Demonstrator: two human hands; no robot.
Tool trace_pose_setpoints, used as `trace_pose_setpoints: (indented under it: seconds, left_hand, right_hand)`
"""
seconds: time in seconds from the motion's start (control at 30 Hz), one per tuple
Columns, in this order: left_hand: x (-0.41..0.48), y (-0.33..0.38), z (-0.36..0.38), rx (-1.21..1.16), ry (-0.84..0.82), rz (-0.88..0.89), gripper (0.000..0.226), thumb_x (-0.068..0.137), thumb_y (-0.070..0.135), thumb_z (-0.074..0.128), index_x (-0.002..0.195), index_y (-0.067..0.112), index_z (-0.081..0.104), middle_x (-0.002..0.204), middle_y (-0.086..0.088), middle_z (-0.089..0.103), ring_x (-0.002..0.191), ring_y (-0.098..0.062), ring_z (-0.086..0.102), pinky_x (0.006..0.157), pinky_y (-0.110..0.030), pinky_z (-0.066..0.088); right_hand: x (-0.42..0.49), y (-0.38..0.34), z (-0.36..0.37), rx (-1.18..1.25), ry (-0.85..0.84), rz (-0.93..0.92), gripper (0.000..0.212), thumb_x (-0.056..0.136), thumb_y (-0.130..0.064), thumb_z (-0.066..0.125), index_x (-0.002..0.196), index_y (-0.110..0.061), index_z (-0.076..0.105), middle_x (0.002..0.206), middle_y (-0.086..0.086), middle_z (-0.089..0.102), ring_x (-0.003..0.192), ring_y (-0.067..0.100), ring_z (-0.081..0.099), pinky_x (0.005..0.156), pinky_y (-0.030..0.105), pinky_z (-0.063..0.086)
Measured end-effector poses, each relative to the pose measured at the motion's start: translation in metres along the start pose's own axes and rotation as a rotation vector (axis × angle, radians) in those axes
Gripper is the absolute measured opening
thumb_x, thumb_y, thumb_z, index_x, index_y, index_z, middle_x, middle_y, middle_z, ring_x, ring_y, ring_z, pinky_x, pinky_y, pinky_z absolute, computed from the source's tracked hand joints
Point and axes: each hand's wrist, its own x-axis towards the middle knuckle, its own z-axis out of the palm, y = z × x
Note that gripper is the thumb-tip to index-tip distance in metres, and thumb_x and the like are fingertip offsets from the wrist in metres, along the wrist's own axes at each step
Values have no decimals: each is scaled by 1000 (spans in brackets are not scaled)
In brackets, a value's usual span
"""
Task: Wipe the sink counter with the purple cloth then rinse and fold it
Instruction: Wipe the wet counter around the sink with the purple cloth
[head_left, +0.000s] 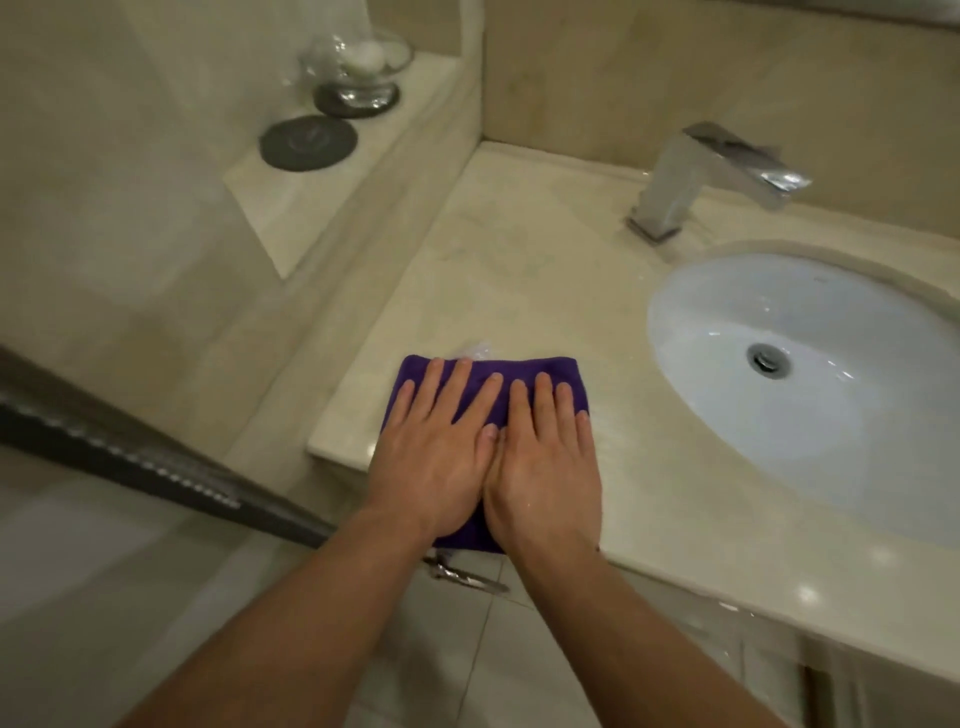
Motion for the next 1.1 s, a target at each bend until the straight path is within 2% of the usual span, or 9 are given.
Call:
trace_pose_setpoints:
  seconds: [0.13,0.37,0.43,0.57,0.7,0.87,0.97,1.03,1.1]
  left_hand:
    - [11,-26,-4,17,11,-51,69,86,49,-17,153,35,-9,166,0,-7,152,-21,-12,121,-40,-9]
    - [47,-35,-6,-44,33,-111,72,86,50,-17,155,35,-3,166,1,-7,153,-20,-10,124,-42,-3]
    - [65,-35,-9,-37,37,-111,73,86,50,-17,156,35,-3,166,1,-6,153,-20,-9,124,-41,-3]
    - [113,-26,-17,-28,38,-99,76,84,50,-18,156,34,-2,166,1,-8,153,-20,-10,123,-40,-6]
    - [178,-16,-23,-18,40,-74,74,85,49,-18,156,35,-3,166,2,-10,152,-19,-12,123,-40,-7]
    - [274,-14,-28,-18,48,-111,63,98,45,3,156,29,22,165,-2,15,152,-25,11,123,-45,9]
    - [328,-15,-37,-2,66,-126,64,97,46,-2,156,30,15,166,-2,12,153,-24,9,123,-43,7]
    - [357,-18,-39,-15,55,-118,67,93,48,-9,157,33,5,167,1,4,153,-21,0,124,-40,0]
    - [378,-21,-41,-26,76,-117,65,95,49,-5,157,34,10,166,1,9,153,-20,3,124,-39,4]
  right_hand:
    - [24,-19,5,-8,-41,-76,71,93,-38,-1,159,-13,13,166,10,8,154,25,2,121,38,-5]
    - [69,-17,2,-3,-54,-159,61,101,-38,10,158,-14,16,166,7,11,153,21,3,117,34,-11]
    - [87,-13,3,0,-45,-156,59,103,-37,17,157,-14,22,165,8,16,153,22,8,118,35,-6]
    - [130,3,0,-56,46,-130,55,98,-34,33,144,-11,51,151,11,47,143,25,39,117,39,17]
    - [191,29,-3,-73,93,-116,54,96,-34,35,142,-11,53,149,11,49,140,24,43,122,36,16]
    - [291,54,-8,-75,125,-133,55,93,-33,35,136,-9,59,144,12,54,135,26,50,113,38,21]
    - [346,63,-11,-88,102,-137,58,91,-35,31,135,-10,60,144,11,55,135,25,50,117,38,28]
    - [377,66,-12,-82,66,-142,61,92,-36,27,139,-11,56,147,10,51,138,25,46,118,39,24]
    - [397,69,-14,-44,71,-142,59,95,-35,26,142,-12,52,148,9,50,140,24,43,120,39,23]
